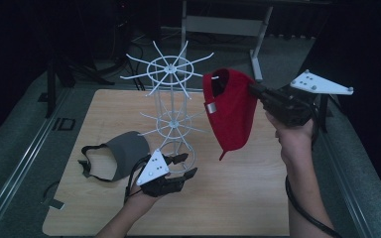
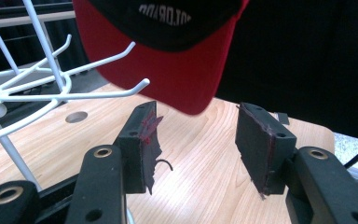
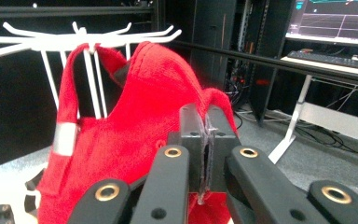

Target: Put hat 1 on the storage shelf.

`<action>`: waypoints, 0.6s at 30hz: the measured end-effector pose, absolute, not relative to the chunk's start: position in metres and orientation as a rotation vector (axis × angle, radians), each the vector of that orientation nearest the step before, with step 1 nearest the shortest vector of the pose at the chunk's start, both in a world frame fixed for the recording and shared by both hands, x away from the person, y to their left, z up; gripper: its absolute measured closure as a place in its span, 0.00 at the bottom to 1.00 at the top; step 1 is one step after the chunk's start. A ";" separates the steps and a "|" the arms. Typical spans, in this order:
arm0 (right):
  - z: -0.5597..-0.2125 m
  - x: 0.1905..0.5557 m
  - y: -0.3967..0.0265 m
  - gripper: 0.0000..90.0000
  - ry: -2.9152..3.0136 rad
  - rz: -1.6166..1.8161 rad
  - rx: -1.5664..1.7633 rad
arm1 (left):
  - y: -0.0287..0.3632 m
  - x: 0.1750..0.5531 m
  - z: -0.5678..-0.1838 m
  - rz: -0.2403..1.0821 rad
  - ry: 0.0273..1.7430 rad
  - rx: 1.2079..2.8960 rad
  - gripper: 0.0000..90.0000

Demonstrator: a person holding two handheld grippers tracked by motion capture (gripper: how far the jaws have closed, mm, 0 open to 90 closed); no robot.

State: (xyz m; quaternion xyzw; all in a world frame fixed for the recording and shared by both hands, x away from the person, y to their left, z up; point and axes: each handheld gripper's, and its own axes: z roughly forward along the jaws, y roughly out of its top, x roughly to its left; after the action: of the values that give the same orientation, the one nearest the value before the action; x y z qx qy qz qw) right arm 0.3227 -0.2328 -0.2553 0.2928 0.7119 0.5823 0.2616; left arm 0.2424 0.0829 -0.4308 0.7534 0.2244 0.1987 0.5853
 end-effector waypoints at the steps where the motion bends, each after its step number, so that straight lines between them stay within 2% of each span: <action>1: -0.257 0.322 -0.232 0.98 1.935 1.573 0.786 | 0.083 0.242 -0.431 0.463 0.524 1.756 0.55; 12: -0.275 0.313 -0.231 0.97 1.983 1.588 0.747 | 0.086 0.242 -0.432 0.456 0.534 1.752 0.55; 18: -0.279 0.311 -0.232 0.92 1.992 1.612 0.739 | 0.087 0.242 -0.433 0.459 0.535 1.753 0.55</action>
State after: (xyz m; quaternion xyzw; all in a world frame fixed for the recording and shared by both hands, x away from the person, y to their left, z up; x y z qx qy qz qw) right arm 0.3114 -0.2317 -0.2791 0.2694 0.7258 0.5877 0.2351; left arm 0.2424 0.0869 -0.4327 0.7519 0.2295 0.1967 0.5860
